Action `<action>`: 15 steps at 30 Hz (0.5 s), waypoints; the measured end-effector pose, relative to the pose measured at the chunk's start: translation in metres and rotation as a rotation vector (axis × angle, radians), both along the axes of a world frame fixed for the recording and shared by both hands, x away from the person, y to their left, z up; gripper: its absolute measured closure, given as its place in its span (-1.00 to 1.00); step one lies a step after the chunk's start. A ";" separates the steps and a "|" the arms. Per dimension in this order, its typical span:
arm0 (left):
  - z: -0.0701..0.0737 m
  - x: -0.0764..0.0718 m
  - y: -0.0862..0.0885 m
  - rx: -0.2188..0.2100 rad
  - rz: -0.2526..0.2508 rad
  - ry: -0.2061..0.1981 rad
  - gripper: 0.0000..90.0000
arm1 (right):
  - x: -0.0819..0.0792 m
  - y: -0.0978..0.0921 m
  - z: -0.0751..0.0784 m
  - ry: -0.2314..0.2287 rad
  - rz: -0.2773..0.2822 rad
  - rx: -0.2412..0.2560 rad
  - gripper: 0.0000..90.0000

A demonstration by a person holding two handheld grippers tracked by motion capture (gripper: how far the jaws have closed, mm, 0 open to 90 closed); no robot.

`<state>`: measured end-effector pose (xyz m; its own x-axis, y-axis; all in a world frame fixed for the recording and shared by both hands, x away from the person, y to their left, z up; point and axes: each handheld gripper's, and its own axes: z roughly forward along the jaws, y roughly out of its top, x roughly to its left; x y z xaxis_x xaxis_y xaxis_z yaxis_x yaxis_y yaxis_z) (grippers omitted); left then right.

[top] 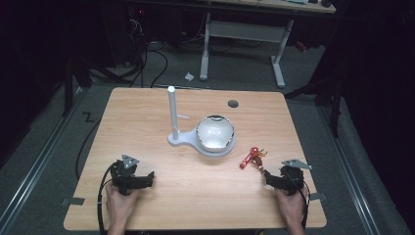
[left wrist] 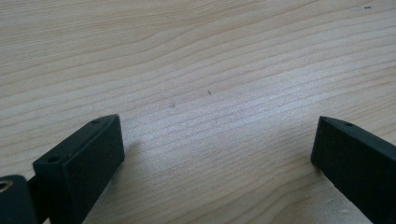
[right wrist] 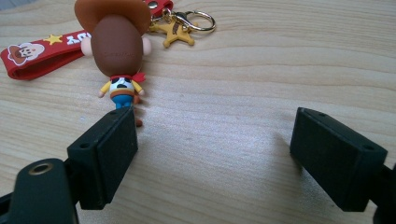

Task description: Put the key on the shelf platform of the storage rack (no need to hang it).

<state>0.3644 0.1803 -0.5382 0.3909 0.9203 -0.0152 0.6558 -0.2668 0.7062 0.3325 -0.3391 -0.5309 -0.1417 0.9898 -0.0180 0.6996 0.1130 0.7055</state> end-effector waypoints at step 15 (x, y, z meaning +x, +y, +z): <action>0.000 -0.001 -0.001 -0.001 -0.003 0.000 -0.94 | -0.001 -0.002 0.001 0.009 0.012 0.004 -0.60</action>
